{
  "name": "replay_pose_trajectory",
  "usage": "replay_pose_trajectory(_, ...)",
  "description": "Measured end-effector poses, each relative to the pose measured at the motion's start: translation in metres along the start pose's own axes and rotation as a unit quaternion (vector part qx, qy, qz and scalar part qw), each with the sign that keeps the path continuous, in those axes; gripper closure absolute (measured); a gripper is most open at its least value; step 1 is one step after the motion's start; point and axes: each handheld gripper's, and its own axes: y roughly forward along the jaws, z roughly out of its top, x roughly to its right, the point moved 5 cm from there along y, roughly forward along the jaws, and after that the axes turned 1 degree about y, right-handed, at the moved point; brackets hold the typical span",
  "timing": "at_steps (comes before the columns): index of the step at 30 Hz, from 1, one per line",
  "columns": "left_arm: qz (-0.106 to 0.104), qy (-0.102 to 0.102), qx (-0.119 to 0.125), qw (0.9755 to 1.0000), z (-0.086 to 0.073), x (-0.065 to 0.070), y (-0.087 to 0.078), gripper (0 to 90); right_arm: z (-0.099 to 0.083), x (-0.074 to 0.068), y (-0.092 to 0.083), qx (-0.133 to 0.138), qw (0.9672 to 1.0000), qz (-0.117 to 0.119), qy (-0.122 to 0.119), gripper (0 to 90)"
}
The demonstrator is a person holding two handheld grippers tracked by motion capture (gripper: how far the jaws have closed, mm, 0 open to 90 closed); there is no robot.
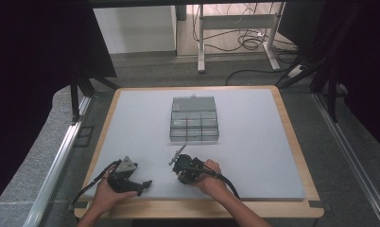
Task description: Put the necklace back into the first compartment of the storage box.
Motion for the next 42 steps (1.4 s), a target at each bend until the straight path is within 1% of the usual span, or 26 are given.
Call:
replay_pose_trajectory(7,0.0,0.0,0.0,1.0,0.0,0.0,0.0,8.5,0.001,0.0,0.0,-0.002,1.0,0.002,0.004,77.7)
replay_pose_trajectory(11,0.0,0.001,-0.001,1.0,0.0,0.0,0.0,8.4,0.0,0.002,-0.001,0.001,0.9999,0.009,0.007,77.9)
replay_pose_trajectory(12,0.0,0.001,-0.001,1.0,0.0,0.0,0.0,8.4,0.0,0.003,-0.001,0.003,0.9999,0.012,0.01,83.6)
replay_pose_trajectory(13,0.0,0.001,-0.001,1.0,0.0,0.0,0.0,8.4,0.0,0.005,-0.005,0.016,0.9994,0.02,0.024,84.0)
replay_pose_trajectory(15,0.0,0.001,-0.001,1.0,0.0,0.0,0.0,8.4,0.0,0.006,-0.006,0.019,0.9993,0.022,0.025,84.0)
replay_pose_trajectory(16,0.0,0.002,-0.002,1.0,0.0,0.0,0.0,8.4,-0.001,0.008,-0.007,0.016,0.9995,0.019,0.022,84.1)
replay_pose_trajectory(19,0.0,0.002,-0.002,1.0,0.0,0.0,0.0,8.4,-0.003,0.008,-0.008,0.013,0.9995,0.019,0.023,84.2)
replay_pose_trajectory(25,0.0,0.002,-0.002,1.0,0.0,0.0,0.0,8.4,-0.002,0.008,-0.011,0.019,0.9992,0.023,0.024,84.8)
replay_pose_trajectory(26,0.0,0.002,-0.002,1.0,0.0,0.0,0.0,8.4,-0.002,0.01,-0.014,0.024,0.9992,0.024,0.022,84.9)
replay_pose_trajectory(27,0.0,0.002,-0.002,1.0,0.0,0.0,0.0,8.4,-0.001,0.01,-0.016,0.028,0.9989,0.026,0.026,84.9)
replay_pose_trajectory(29,0.0,0.002,-0.002,1.0,0.0,0.0,0.0,8.5,0.0,0.01,-0.019,0.031,0.9988,0.026,0.027,85.0)
replay_pose_trajectory(30,0.0,0.0,0.0,1.0,0.0,0.0,0.0,8.4,0.001,0.011,-0.024,0.039,0.9985,0.027,0.028,85.0)
replay_pose_trajectory(31,0.0,-0.001,0.0,1.0,0.0,0.0,0.0,8.4,0.001,0.011,-0.024,0.039,0.9985,0.027,0.028,85.0)
replay_pose_trajectory(36,0.0,0.001,-0.001,1.0,0.0,0.0,0.0,8.4,0.007,0.014,-0.044,0.062,0.997,0.03,0.033,85.2)
replay_pose_trajectory(37,0.0,0.001,-0.001,1.0,0.0,0.0,0.0,8.4,0.007,0.014,-0.044,0.062,0.997,0.03,0.033,85.2)
replay_pose_trajectory(38,0.0,0.001,-0.001,1.0,0.0,0.0,0.0,8.4,0.01,0.015,-0.053,0.073,0.9962,0.031,0.035,85.2)
replay_pose_trajectory(41,0.0,-0.001,0.0,1.0,0.0,0.0,0.0,8.4,0.014,0.017,-0.062,0.084,0.9954,0.028,0.036,85.2)
replay_pose_trajectory(42,0.0,-0.001,0.0,1.0,0.0,0.0,0.0,8.4,0.014,0.017,-0.062,0.084,0.9954,0.028,0.036,85.2)
